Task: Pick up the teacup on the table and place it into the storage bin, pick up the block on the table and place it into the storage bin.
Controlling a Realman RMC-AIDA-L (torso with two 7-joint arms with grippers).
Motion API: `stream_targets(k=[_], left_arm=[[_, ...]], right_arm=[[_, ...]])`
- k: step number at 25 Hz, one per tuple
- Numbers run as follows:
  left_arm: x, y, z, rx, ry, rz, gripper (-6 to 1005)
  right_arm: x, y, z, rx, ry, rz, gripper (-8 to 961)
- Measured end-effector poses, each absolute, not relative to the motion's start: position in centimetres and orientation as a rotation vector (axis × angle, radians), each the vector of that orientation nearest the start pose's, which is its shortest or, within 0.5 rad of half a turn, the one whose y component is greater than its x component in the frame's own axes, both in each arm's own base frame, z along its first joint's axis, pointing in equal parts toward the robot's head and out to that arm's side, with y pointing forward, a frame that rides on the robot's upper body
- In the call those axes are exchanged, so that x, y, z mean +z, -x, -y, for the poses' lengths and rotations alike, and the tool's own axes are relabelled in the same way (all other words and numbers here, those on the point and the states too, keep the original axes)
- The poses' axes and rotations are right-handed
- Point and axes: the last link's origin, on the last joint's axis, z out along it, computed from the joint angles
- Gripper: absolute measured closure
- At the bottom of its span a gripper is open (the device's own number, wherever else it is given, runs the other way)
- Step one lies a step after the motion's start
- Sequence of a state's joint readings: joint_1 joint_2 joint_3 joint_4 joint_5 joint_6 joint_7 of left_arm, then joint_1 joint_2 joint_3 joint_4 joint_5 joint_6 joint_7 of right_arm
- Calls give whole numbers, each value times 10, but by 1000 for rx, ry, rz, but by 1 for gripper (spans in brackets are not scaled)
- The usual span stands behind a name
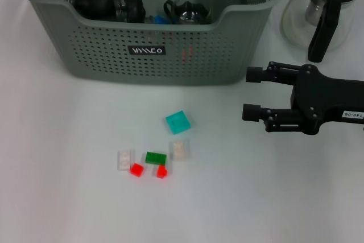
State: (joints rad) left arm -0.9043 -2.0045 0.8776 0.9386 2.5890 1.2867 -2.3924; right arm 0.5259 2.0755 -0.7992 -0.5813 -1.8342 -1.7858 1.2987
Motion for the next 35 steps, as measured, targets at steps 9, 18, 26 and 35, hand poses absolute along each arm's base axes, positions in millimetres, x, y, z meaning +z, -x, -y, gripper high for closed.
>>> stream_targets(k=[9,18,26,35], left_arm=[[47,172,-462,84,2297,963,766],[76,153,-434,-374,2318,847,565],[112,167,-369,-1135,2525,716,544],[114,222,-312,-1396,2730,715,548]], right_arm=[[-8,-228,-301,1050,2892,-464,103],[-7,-229,-301,1054,2884,-472,102],[-7,-229,-301,1055,2882,-475,103],[-6,-229,-301,1055,2877,-472,102]])
